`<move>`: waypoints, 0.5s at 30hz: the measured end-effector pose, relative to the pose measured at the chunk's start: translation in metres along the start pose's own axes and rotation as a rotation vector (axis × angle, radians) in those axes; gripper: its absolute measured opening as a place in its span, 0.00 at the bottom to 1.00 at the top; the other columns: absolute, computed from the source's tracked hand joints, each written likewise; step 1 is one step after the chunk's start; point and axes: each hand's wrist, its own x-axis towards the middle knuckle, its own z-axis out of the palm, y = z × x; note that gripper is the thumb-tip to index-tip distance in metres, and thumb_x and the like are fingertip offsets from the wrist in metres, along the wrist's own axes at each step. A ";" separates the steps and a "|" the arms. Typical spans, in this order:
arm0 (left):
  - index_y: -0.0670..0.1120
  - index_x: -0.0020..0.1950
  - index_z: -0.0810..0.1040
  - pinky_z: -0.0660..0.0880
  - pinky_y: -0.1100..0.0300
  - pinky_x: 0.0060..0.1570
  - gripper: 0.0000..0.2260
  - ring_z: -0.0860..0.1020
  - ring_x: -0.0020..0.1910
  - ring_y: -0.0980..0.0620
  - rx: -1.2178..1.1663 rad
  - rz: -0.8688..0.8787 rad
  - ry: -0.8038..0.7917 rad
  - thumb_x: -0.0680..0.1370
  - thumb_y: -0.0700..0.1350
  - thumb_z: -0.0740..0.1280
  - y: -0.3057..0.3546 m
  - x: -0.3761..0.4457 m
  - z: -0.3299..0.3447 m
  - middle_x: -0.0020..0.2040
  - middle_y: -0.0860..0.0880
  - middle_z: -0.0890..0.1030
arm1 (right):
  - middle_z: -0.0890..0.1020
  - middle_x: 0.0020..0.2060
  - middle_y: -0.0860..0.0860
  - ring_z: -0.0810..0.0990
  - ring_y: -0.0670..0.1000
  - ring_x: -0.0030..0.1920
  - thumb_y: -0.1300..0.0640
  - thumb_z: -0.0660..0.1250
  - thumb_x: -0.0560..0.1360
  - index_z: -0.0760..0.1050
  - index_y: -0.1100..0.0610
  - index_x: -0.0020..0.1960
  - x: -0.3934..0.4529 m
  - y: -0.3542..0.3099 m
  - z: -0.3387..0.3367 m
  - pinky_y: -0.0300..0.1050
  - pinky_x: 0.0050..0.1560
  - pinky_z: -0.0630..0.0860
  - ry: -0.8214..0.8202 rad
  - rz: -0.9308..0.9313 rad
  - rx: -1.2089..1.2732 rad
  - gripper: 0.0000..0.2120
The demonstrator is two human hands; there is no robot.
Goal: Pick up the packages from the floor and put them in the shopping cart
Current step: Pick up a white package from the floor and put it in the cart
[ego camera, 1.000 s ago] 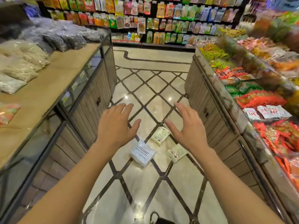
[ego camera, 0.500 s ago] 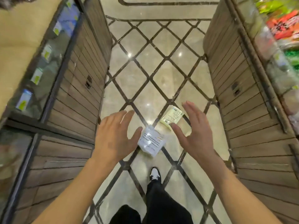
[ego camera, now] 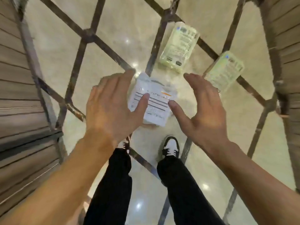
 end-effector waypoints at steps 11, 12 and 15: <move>0.52 0.84 0.60 0.70 0.41 0.67 0.35 0.71 0.72 0.37 0.141 0.050 -0.299 0.81 0.67 0.60 -0.161 0.046 0.253 0.75 0.41 0.72 | 0.57 0.84 0.61 0.62 0.65 0.80 0.32 0.62 0.81 0.57 0.50 0.85 -0.003 0.155 0.253 0.61 0.75 0.65 -0.146 0.323 -0.101 0.40; 0.55 0.85 0.55 0.70 0.39 0.68 0.37 0.69 0.74 0.37 0.138 0.035 -0.326 0.80 0.70 0.59 -0.167 0.048 0.265 0.78 0.41 0.69 | 0.55 0.84 0.62 0.62 0.66 0.80 0.31 0.62 0.80 0.54 0.48 0.86 -0.003 0.165 0.263 0.63 0.75 0.66 -0.171 0.362 -0.092 0.41; 0.62 0.85 0.46 0.72 0.36 0.67 0.41 0.70 0.75 0.37 0.037 0.002 -0.394 0.77 0.74 0.58 -0.181 0.055 0.294 0.80 0.43 0.66 | 0.59 0.83 0.60 0.66 0.63 0.79 0.29 0.62 0.79 0.48 0.43 0.86 -0.006 0.189 0.286 0.61 0.74 0.69 -0.212 0.439 0.077 0.44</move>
